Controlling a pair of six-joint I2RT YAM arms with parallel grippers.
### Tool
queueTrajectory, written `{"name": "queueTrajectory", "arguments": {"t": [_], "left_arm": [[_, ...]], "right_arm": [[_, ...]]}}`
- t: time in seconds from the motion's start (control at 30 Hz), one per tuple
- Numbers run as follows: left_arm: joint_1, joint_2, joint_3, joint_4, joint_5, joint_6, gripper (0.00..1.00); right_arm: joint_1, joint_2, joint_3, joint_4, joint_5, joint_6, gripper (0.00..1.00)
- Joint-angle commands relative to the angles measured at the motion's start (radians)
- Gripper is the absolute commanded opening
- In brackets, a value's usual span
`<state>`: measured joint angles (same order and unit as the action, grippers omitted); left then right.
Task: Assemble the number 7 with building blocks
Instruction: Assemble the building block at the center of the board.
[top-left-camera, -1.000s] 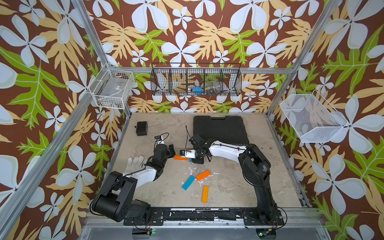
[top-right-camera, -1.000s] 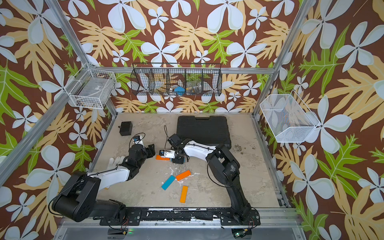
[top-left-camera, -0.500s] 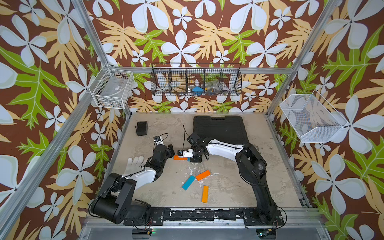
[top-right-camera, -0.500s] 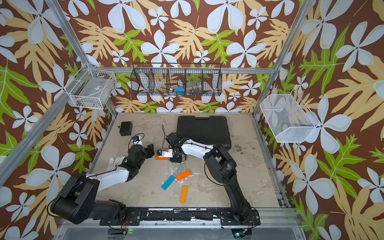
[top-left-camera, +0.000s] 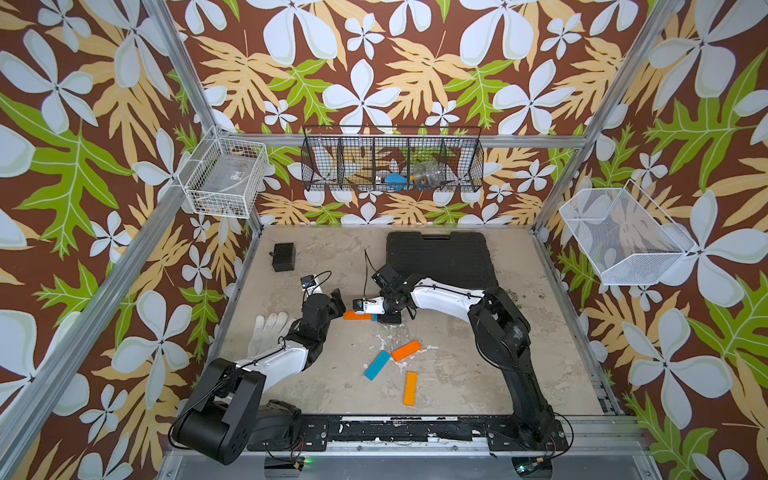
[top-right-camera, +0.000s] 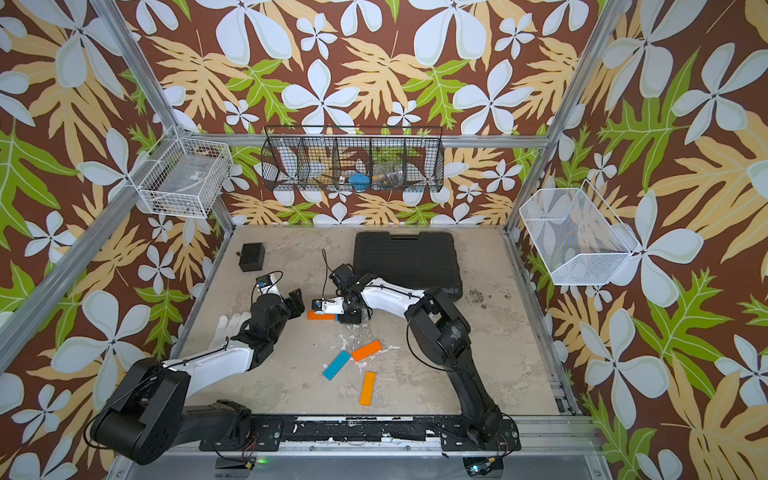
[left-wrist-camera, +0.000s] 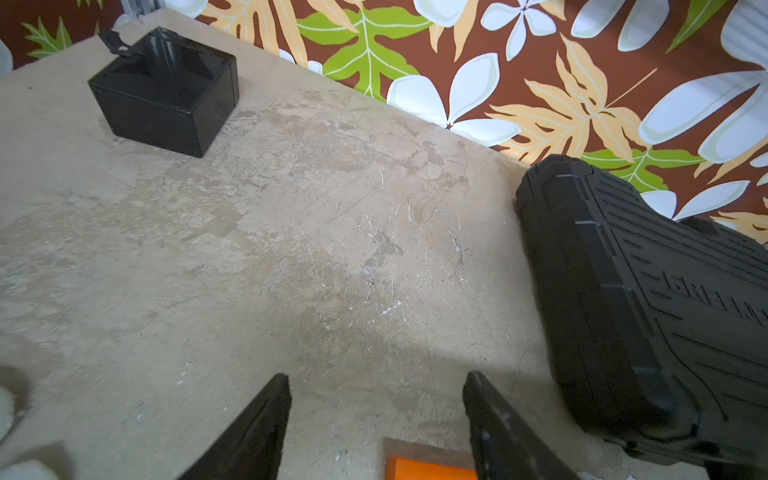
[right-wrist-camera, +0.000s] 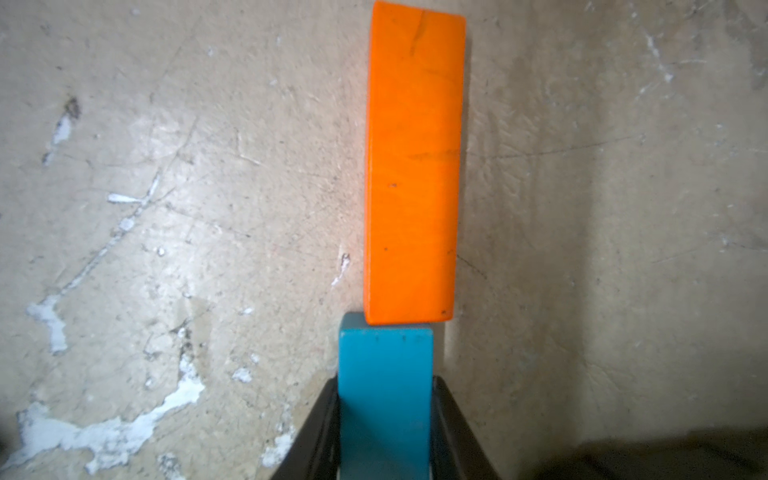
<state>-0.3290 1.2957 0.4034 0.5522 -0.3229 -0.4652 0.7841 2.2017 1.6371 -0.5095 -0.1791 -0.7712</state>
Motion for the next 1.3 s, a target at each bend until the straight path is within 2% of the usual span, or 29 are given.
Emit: {"name": "queueTrajectory", "arguments": {"t": [0.0, 0.53, 1.03, 1.1, 1.2, 1.27], "left_arm": [[0.002, -0.018, -0.012, 0.032, -0.041, -0.007, 0.69], [0.003, -0.023, -0.015, 0.038, -0.045, -0.009, 0.69], [0.003, -0.021, -0.014, 0.035, -0.041, -0.015, 0.69], [0.003, -0.022, -0.014, 0.035, -0.041, -0.016, 0.69], [0.004, -0.023, -0.015, 0.035, -0.041, -0.018, 0.69], [0.003, -0.024, -0.014, 0.034, -0.042, -0.017, 0.70]], "right_arm": [[0.001, 0.029, 0.025, -0.041, 0.012, -0.023, 0.28], [0.003, 0.079, 0.112, -0.108, -0.032, -0.047, 0.29], [0.009, 0.055, 0.048, -0.102, -0.052, -0.024, 0.31], [0.009, 0.058, 0.058, -0.111, -0.051, -0.019, 0.33], [0.009, 0.054, 0.056, -0.110, -0.050, -0.019, 0.44], [0.010, 0.049, 0.053, -0.106, -0.048, -0.015, 0.57]]}}
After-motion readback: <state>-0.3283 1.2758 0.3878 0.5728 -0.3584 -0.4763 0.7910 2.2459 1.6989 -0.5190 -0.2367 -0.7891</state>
